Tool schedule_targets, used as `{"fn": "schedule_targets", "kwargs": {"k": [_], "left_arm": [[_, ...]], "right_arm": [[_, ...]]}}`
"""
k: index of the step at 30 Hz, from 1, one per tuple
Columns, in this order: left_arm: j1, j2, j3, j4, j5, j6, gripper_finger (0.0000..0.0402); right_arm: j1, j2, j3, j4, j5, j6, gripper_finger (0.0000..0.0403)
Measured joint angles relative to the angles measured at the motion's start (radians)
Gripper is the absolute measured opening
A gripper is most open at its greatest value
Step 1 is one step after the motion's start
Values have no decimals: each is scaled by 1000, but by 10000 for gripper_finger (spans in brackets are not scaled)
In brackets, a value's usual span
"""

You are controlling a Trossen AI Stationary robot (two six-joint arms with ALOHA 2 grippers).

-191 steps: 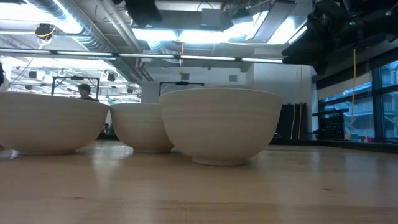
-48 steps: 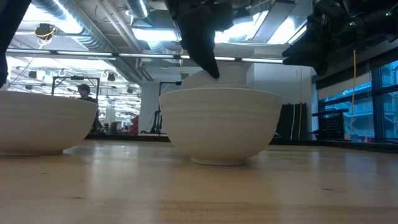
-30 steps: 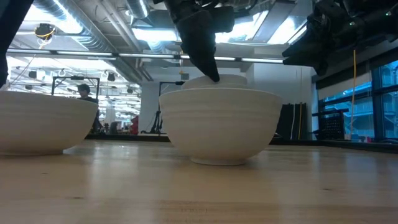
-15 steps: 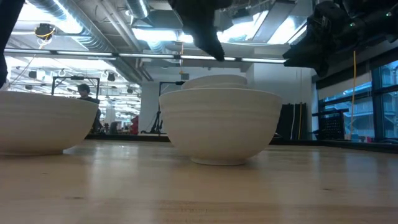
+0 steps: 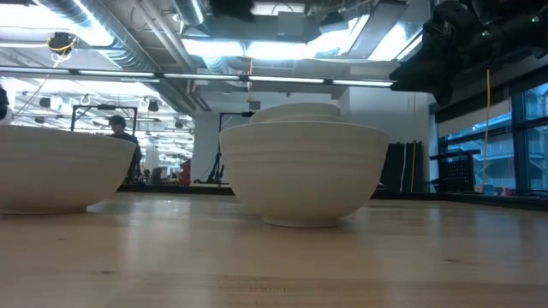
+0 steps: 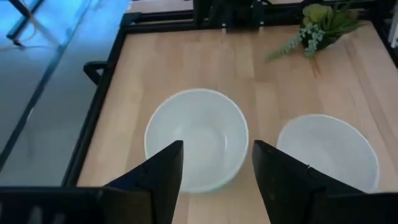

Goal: Nest bowls inside each other
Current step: Stack the white bowl on the other white bowl

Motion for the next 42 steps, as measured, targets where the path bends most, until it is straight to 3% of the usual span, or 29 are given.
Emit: {"fn": "schedule_targets", "kwargs": {"k": [10, 21, 28, 42], "left_arm": [[-132, -252, -325, -13, -2, -255, 187], [-293, -284, -552, -103, -60, -440, 187], [-309, -283, -613, -99, -57, -631, 187], [-308, -264, -617, -86, -69, -545, 182]], "right_arm": [[0, 0, 0, 1, 0, -5, 129], [0, 0, 0, 3, 0, -23, 129], [0, 0, 0, 8, 0, -23, 129], [0, 0, 0, 8, 0, -27, 129]]}}
